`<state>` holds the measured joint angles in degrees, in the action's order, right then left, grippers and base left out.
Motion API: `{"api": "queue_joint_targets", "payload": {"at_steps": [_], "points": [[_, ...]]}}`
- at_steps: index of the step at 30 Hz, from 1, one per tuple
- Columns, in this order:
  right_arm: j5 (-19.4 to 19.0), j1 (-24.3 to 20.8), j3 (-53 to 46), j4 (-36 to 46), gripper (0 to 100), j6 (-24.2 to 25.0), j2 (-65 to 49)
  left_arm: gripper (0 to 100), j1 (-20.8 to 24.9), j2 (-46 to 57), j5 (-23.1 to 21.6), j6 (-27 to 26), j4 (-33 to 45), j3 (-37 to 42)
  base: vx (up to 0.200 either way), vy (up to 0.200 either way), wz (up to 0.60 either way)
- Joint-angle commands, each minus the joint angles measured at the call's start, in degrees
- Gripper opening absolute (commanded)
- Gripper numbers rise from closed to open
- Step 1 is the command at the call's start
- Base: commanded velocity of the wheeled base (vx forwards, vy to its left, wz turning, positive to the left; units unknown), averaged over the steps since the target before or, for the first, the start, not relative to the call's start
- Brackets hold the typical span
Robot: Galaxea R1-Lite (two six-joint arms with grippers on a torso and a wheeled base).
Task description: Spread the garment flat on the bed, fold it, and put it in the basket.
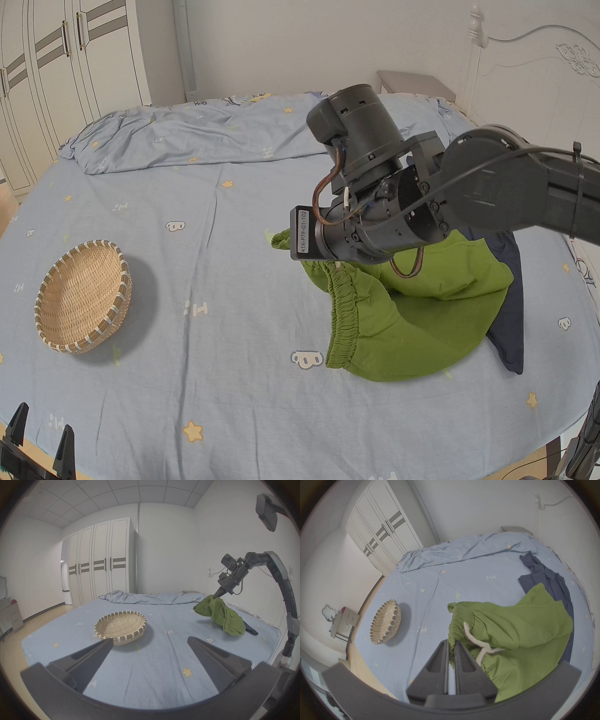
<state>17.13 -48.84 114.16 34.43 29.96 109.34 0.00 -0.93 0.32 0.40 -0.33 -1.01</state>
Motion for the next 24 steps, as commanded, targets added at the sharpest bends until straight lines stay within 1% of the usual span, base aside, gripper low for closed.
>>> {"api": "queue_joint_targets", "payload": {"at_steps": [1, 12, 18, 19, 20, 24], "points": [[-0.3, -1.3, 0.4, 0.1, 0, 0.9, -0.6, 100, 0.0, 0.9, 0.0, -0.1, 0.0, 0.9, 0.0, 0.0, 0.0], [-0.6, -0.7, 0.4, -0.3, 0, 0.6, 5.4, 100, 0.0, 0.9, 0.0, 0.0, 0.0, 0.9, 0.0, 0.0, 0.0], [-0.7, -0.5, 0.4, -3.2, 0, 0.1, 9.2, 100, 0.0, 0.9, 0.0, 0.0, 0.0, 0.9, 0.0, 0.0, 0.0], [-1.0, -0.6, 0.4, -4.5, 0, -0.6, 10.9, 100, 0.0, 0.9, 0.0, -0.1, 0.0, 0.9, 0.0, 0.0, 0.0], [-0.8, -0.6, 0.4, -4.7, 100, -1.1, 11.2, 100, 0.0, 0.9, 0.0, -0.1, 0.0, 0.9, 0.0, 0.0, 0.0], [-1.0, -0.8, 0.4, -4.9, 100, -2.9, 12.1, 100, 0.0, 0.9, 0.0, -0.1, 0.0, 0.9, 0.0, 0.0, 0.0]]}}
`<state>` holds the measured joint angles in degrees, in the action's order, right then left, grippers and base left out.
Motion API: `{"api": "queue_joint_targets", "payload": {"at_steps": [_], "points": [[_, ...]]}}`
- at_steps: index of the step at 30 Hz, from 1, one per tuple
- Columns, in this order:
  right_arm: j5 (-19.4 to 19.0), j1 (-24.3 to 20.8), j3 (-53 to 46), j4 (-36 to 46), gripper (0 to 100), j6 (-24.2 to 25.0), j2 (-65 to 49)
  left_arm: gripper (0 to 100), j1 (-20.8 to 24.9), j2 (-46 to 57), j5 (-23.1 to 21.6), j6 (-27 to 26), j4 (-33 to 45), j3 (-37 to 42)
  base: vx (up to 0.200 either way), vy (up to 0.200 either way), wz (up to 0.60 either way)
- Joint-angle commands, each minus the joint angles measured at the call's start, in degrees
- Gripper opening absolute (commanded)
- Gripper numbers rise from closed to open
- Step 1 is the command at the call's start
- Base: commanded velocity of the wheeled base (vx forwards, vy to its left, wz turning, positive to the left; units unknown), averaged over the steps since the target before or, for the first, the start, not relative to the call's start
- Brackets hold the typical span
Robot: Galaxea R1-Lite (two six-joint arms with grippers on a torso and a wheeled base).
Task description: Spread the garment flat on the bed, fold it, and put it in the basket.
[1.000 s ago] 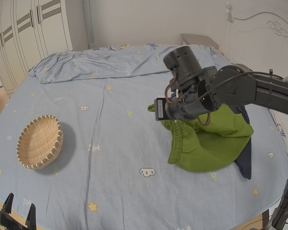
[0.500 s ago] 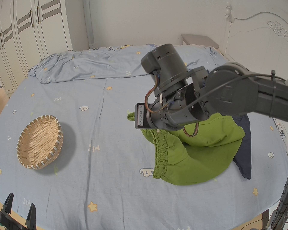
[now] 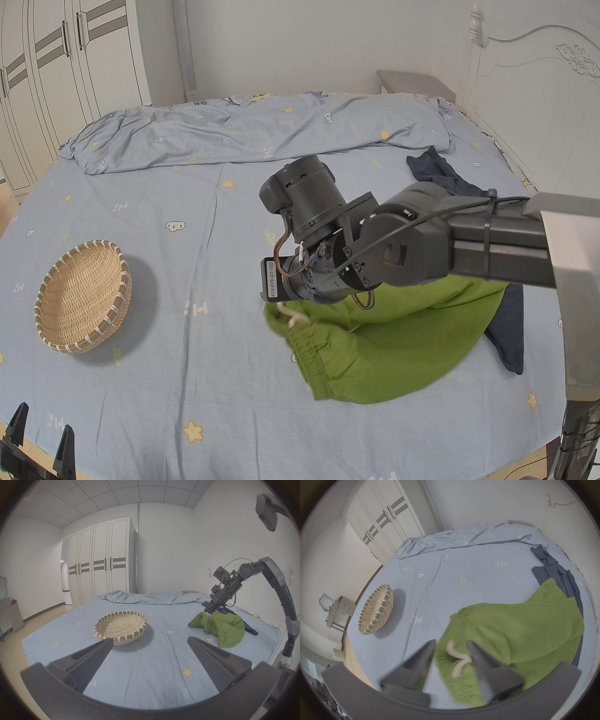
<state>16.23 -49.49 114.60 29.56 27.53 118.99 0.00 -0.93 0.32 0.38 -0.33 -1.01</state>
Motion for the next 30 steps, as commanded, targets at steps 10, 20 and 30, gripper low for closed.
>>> {"api": "queue_joint_targets", "payload": {"at_steps": [10, 20, 30], "points": [[0.4, 1.9, 0.0, 0.3, 100, 0.3, 3.1, 100, 0.0, 0.9, -0.1, -0.6, 0.1, 0.9, 0.0, 0.0, 0.0], [-0.4, 6.2, -8.1, -1.1, 100, 0.8, -11.0, 100, 0.0, 0.9, -0.4, -2.1, -0.3, 1.0, 0.0, 0.0, 0.0], [-1.0, 8.9, -19.9, -7.9, 100, -0.2, -15.8, 100, 3.8, -10.4, -1.2, 11.1, -8.1, -25.7, 0.0, 0.0, 0.0]]}}
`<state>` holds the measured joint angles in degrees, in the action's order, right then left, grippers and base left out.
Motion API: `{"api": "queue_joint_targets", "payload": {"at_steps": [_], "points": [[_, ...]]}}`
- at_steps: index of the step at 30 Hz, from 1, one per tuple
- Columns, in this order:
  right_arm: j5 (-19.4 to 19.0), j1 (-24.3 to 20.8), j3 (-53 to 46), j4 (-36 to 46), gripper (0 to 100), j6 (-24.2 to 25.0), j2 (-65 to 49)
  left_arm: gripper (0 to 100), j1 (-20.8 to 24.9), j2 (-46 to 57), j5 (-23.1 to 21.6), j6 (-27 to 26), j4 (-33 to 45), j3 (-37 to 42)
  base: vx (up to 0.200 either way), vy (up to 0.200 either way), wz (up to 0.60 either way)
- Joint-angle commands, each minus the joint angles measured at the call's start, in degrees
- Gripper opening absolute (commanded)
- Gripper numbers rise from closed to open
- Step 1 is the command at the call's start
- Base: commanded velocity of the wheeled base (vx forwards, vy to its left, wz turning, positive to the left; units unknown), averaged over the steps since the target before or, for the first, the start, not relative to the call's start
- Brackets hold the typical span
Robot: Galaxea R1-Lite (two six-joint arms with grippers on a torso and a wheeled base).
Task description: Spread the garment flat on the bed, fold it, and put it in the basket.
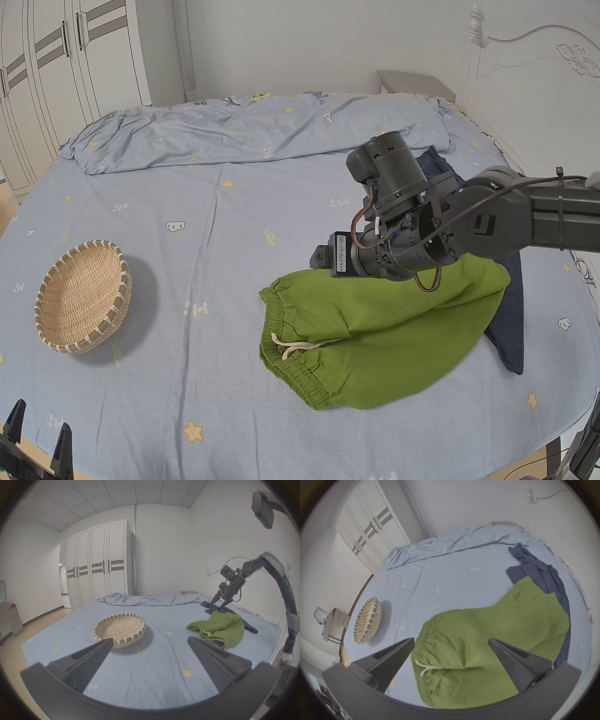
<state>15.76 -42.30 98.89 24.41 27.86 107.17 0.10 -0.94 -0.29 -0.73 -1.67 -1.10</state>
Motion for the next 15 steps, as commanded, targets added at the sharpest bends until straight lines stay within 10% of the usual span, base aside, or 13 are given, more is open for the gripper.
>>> {"api": "queue_joint_targets", "payload": {"at_steps": [1, 3, 6, 15], "points": [[-0.6, 1.8, -4.5, -3.0, 100, -0.5, -4.0, 100, 4.6, -13.2, -0.5, 15.8, -6.4, -31.2, 0.0, 0.0, 0.0], [-0.7, 2.0, -5.6, -4.3, 100, -0.5, -4.2, 100, 6.5, -23.3, -1.7, 21.8, 4.5, -46.8, 0.0, 0.0, 0.0], [-0.7, 1.9, -8.3, -5.1, 100, -0.3, -6.3, 100, 8.3, -33.5, -7.6, 19.4, 15.7, -46.8, 0.0, 0.0, 0.0], [-0.8, 2.0, -24.1, -10.7, 100, -0.6, -15.3, 100, 13.9, -60.7, -26.9, 21.6, 2.2, -29.8, 0.0, 0.0, 0.0]]}}
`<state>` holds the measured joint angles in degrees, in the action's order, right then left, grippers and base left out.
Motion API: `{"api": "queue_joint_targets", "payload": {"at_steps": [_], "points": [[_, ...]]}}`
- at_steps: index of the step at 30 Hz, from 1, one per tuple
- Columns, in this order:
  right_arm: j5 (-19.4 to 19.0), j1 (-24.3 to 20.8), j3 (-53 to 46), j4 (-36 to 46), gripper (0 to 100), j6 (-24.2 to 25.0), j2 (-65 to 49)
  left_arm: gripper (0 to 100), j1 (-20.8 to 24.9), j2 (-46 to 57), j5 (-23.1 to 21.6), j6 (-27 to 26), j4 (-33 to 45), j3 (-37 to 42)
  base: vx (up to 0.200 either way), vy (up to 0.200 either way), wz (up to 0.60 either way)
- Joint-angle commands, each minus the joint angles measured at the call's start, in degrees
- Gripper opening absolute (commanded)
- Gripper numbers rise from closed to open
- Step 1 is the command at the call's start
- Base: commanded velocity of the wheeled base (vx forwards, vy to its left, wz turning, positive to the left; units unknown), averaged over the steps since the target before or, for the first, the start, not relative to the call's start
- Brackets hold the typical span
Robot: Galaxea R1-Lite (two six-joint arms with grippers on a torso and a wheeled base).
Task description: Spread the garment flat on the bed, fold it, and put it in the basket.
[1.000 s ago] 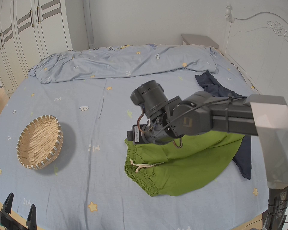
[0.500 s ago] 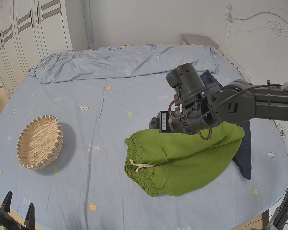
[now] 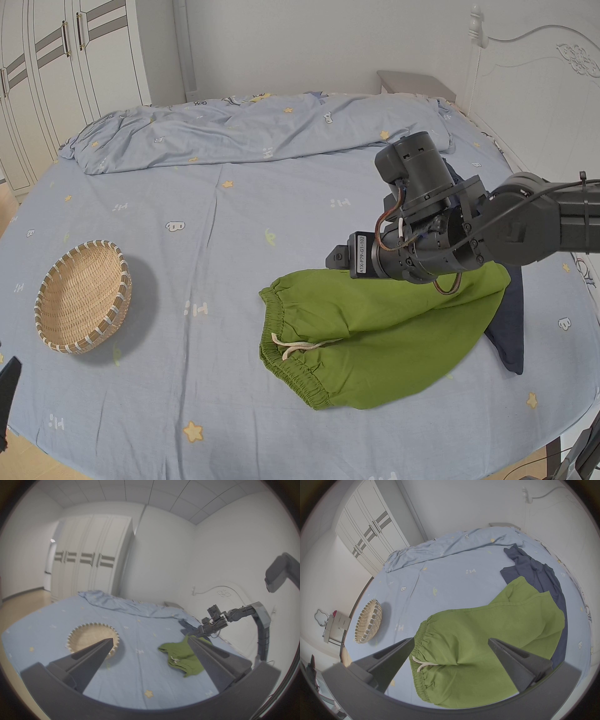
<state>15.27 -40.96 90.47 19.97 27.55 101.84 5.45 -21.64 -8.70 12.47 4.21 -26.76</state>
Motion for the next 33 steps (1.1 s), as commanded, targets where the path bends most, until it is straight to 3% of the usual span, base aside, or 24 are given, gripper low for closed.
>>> {"api": "queue_joint_targets", "payload": {"at_steps": [1, 2, 4, 7, 10, 13, 14, 15, 16, 19, 21, 23, 29, 32, 33], "points": [[-0.3, 0.9, -17.4, -7.0, 100, -0.3, -11.0, 100, 9.5, -43.1, -24.6, 9.5, -5.8, -3.0, 0.0, 0.0, 0.0], [-0.3, 0.9, -17.4, -7.0, 100, -0.3, -11.0, 100, 9.5, -43.1, -24.6, 9.5, -5.8, -3.0, 0.0, 0.0, 0.0], [-0.3, 1.0, -20.5, -7.8, 100, -0.2, -12.5, 100, 10.0, -50.0, -35.1, 8.6, -9.4, -0.7, 0.0, 0.0, 0.0], [-0.3, 1.2, -23.3, -9.9, 100, -0.1, -13.5, 100, 11.6, -57.0, -38.0, 2.6, -13.5, 0.9, 0.0, 0.0, 0.0], [-0.5, 3.7, -28.0, -15.9, 100, -0.4, -14.7, 100, 15.3, -67.3, -35.7, -6.3, -15.6, 0.0, 0.0, 0.0, 0.0], [-0.9, 5.1, -29.0, -18.6, 100, -0.7, -14.8, 100, 18.0, -71.3, -33.0, -8.2, -16.4, -1.5, 0.0, 0.0, 0.0], [-1.5, 6.7, -30.4, -21.0, 100, -1.0, -15.4, 100, 21.4, -76.9, -27.9, -9.8, -19.9, -2.2, 0.0, 0.0, 0.0], [-1.5, 6.7, -30.4, -21.0, 100, -1.0, -15.4, 100, 21.4, -76.9, -27.9, -9.8, -19.9, -2.2, 0.0, 0.0, 0.0], [-2.1, 7.6, -31.8, -21.4, 100, -1.0, -16.8, 100, 23.3, -80.9, -25.3, -10.4, -25.7, -0.7, 0.0, 0.0, 0.0], [-3.1, 8.1, -33.3, -21.6, 100, -1.0, -17.8, 100, 24.6, -84.2, -24.2, -10.8, -33.6, 1.5, 0.0, 0.0, 0.0], [-4.8, 8.9, -34.7, -21.8, 100, -1.0, -19.0, 100, 26.0, -88.1, -21.4, -11.9, -44.1, 3.1, 0.0, 0.0, 0.0], [-5.3, 10.1, -34.9, -21.8, 100, -1.1, -19.2, 100, 27.5, -89.8, -20.1, -12.8, -47.1, 3.2, 0.0, 0.0, 0.0], [-8.2, 13.1, -35.1, -21.7, 100, -1.0, -20.3, 100, 32.7, -93.1, -18.8, -13.5, -48.1, 2.9, 0.0, 0.0, 0.0], [-9.1, 13.4, -35.1, -21.7, 100, -0.9, -20.3, 100, 33.4, -93.9, -16.1, -15.2, -48.9, 2.7, 0.0, 0.0, 0.0], [-9.6, 13.9, -35.1, -21.7, 100, -0.9, -20.3, 100, 33.8, -94.6, -12.9, -17.3, -49.0, 2.7, 0.0, 0.0, 0.0]]}}
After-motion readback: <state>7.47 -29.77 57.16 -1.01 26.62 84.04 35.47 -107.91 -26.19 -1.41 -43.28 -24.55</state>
